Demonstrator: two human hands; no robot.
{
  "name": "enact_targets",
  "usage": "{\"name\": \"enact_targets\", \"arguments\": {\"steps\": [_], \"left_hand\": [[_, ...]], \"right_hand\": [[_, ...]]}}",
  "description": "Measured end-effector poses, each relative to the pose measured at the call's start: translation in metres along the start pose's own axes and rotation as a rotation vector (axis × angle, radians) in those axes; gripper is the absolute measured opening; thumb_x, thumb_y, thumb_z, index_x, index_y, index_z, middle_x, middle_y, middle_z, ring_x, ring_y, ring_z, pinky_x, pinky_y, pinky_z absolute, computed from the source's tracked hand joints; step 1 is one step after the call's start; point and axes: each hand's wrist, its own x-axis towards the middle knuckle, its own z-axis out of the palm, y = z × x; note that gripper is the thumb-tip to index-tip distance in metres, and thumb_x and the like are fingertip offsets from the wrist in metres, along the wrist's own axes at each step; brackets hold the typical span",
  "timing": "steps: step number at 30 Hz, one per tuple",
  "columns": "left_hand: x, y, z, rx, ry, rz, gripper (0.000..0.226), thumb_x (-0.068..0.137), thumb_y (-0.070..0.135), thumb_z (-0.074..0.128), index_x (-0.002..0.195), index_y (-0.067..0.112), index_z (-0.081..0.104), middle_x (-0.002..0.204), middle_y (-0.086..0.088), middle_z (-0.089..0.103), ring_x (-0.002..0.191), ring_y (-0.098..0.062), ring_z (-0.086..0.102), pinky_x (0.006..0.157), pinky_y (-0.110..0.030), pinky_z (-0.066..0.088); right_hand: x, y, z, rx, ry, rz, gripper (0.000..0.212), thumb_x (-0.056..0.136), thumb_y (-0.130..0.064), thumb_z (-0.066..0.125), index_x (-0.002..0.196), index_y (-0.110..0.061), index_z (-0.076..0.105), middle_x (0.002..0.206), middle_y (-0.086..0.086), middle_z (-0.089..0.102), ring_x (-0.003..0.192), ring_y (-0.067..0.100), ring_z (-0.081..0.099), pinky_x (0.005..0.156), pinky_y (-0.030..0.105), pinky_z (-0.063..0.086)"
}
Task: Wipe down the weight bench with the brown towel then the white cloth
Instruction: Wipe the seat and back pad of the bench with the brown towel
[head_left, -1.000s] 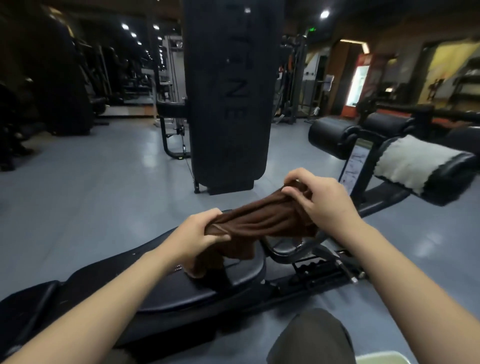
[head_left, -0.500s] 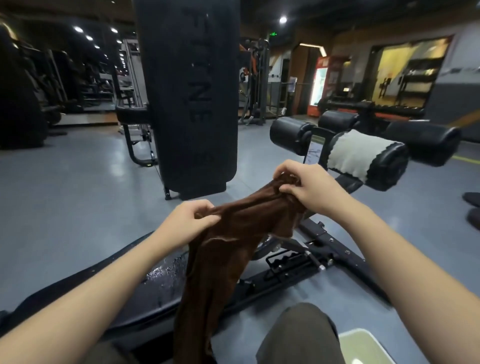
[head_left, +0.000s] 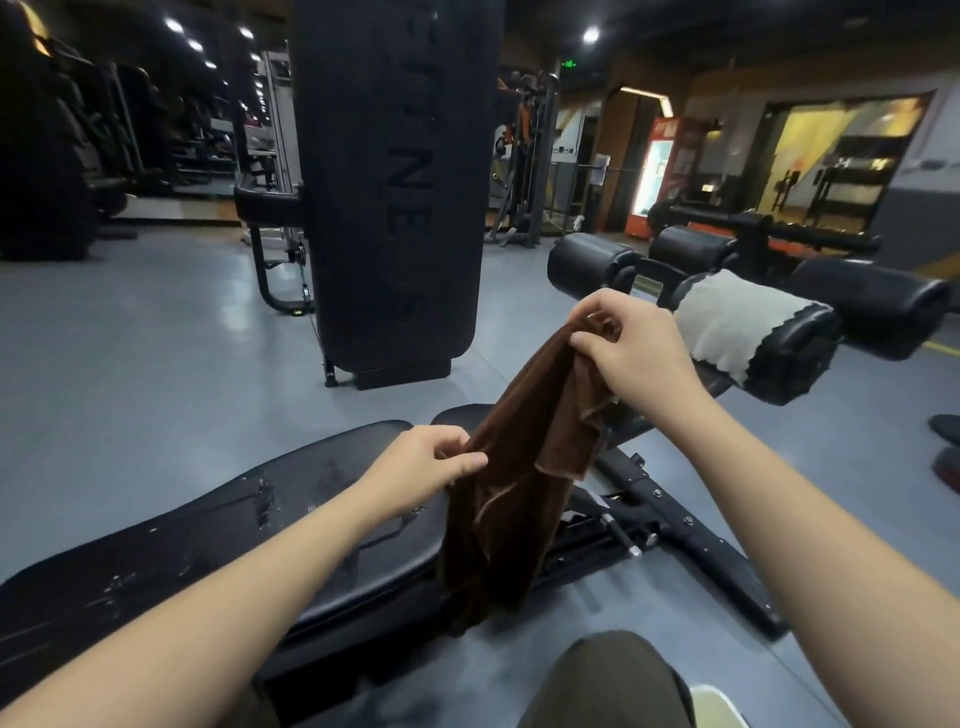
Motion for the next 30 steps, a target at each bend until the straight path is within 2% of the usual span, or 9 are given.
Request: {"name": "enact_targets", "arguments": {"steps": [4,9,14,16,20,22,25,28,30], "left_hand": [[0.028,-0.003,0.014,0.036,0.1,-0.027,0.023,0.091,0.039,0.07,0.073,0.026,0.069,0.065,0.009,0.066,0.058,0.0,0.055,0.06,-0.022,0.041],[0.104,-0.025,0.022,-0.134,0.156,-0.143,0.015,0.095,0.026,0.067,0.083,0.018,0.069,0.067,-0.004,0.072,0.06,-0.023,0.072,0.05,-0.031,0.05],[0.191,-0.078,0.044,-0.151,0.2,-0.198,0.011,0.093,0.02,0.068,0.082,0.019,0.069,0.082,0.0,0.075,0.073,-0.018,0.074,0.07,-0.039,0.063],[0.221,-0.103,0.056,-0.202,0.165,-0.225,0.004,0.09,0.017,0.069,0.092,0.02,0.068,0.093,-0.001,0.074,0.087,-0.019,0.073,0.082,-0.043,0.061],[0.251,-0.147,0.088,-0.037,0.0,-0.27,0.045,0.088,0.011,0.071,0.129,0.019,0.054,0.13,-0.001,0.047,0.12,-0.014,0.054,0.103,-0.022,0.04],[0.238,-0.154,0.096,-0.001,-0.062,-0.202,0.05,0.088,0.009,0.069,0.133,0.023,0.05,0.135,0.002,0.038,0.127,-0.012,0.046,0.107,-0.019,0.034],[0.204,-0.16,0.089,0.079,0.08,-0.027,0.042,0.09,0.006,0.062,0.126,0.027,0.053,0.134,0.012,0.038,0.123,0.003,0.039,0.106,-0.014,0.03],[0.16,-0.162,0.07,0.299,0.106,0.11,0.037,0.091,0.012,0.058,0.124,0.029,0.053,0.131,0.019,0.042,0.116,0.003,0.046,0.098,-0.02,0.039],[0.129,-0.167,0.059,0.443,0.085,0.148,0.034,0.089,0.019,0.058,0.12,0.031,0.055,0.126,0.018,0.046,0.114,-0.003,0.05,0.096,-0.026,0.044]], "right_hand": [[0.025,0.03,0.022,-0.112,-0.037,-0.08,0.015,0.091,-0.017,0.07,0.097,-0.031,0.067,0.089,-0.008,0.07,0.088,0.016,0.065,0.079,0.039,0.056],[0.077,0.096,0.06,-0.421,-0.079,-0.424,0.012,0.088,-0.014,0.07,0.098,-0.019,0.066,0.087,0.0,0.069,0.083,0.029,0.065,0.068,0.039,0.051],[0.125,0.175,0.113,-0.597,-0.057,-0.572,0.01,0.086,-0.008,0.07,0.092,-0.013,0.064,0.077,0.004,0.058,0.069,0.028,0.056,0.059,0.041,0.045],[0.136,0.201,0.137,-0.717,-0.049,-0.454,0.019,0.08,-0.013,0.079,0.091,-0.012,0.063,0.083,0.006,0.057,0.074,0.029,0.054,0.061,0.04,0.042],[0.101,0.222,0.193,-0.731,-0.134,0.086,0.049,0.071,-0.022,0.082,0.115,-0.008,0.062,0.126,0.02,0.053,0.109,0.04,0.051,0.088,0.048,0.043],[0.049,0.218,0.228,-0.623,-0.246,0.113,0.048,0.08,-0.034,0.073,0.12,-0.009,0.061,0.131,0.018,0.053,0.116,0.038,0.052,0.095,0.047,0.045],[-0.019,0.208,0.265,-0.581,-0.47,0.144,0.067,0.09,-0.064,0.044,0.131,-0.014,0.062,0.141,0.018,0.055,0.13,0.037,0.051,0.111,0.048,0.036],[-0.031,0.198,0.273,-0.61,-0.569,0.207,0.089,0.09,-0.079,0.017,0.158,-0.022,0.03,0.166,0.018,0.017,0.153,0.039,0.011,0.121,0.052,0.0],[-0.028,0.194,0.275,-0.613,-0.616,0.224,0.094,0.087,-0.084,0.013,0.162,-0.026,0.01,0.169,0.014,-0.003,0.153,0.041,-0.007,0.121,0.058,-0.005]]}}
